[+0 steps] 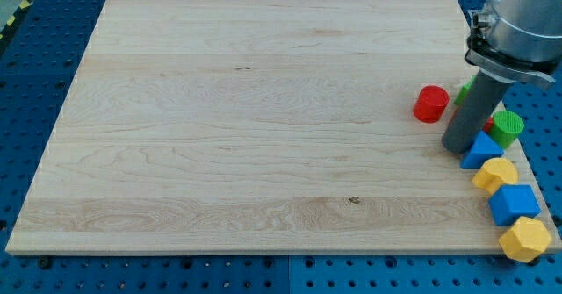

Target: Place the red circle to the top left of the green star

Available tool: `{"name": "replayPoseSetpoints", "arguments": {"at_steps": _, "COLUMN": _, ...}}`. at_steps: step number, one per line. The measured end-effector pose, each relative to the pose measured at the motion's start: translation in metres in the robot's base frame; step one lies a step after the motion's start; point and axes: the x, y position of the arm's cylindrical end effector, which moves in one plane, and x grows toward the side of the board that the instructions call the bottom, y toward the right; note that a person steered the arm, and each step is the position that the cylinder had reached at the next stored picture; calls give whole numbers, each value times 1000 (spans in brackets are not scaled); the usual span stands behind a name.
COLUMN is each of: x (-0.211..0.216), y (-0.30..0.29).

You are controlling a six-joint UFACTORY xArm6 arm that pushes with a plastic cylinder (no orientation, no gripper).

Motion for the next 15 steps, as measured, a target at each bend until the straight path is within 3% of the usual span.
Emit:
{"name": "replayPoseSetpoints", "arguments": {"at_steps": 4, "x": -1, "y": -18}}
{"name": "replayPoseSetpoints", "arguments": {"at_steps": 6, "x": -33, "y": -88}}
{"name": "replayPoseSetpoints", "arguments": {"at_steps": 8, "x": -72, "y": -64}}
{"name": "replayPoseSetpoints", "arguments": {"at_steps": 9, "x": -53, "y": -72}}
{"name": "replayPoseSetpoints", "arguments": {"at_steps": 11, "x": -40, "y": -20}}
{"name": "replayPoseSetpoints", "arguments": {"at_steps": 12, "x": -52, "y": -16}}
{"name": "replayPoseSetpoints", "arguments": {"at_steps": 15, "x": -159, "y": -30}}
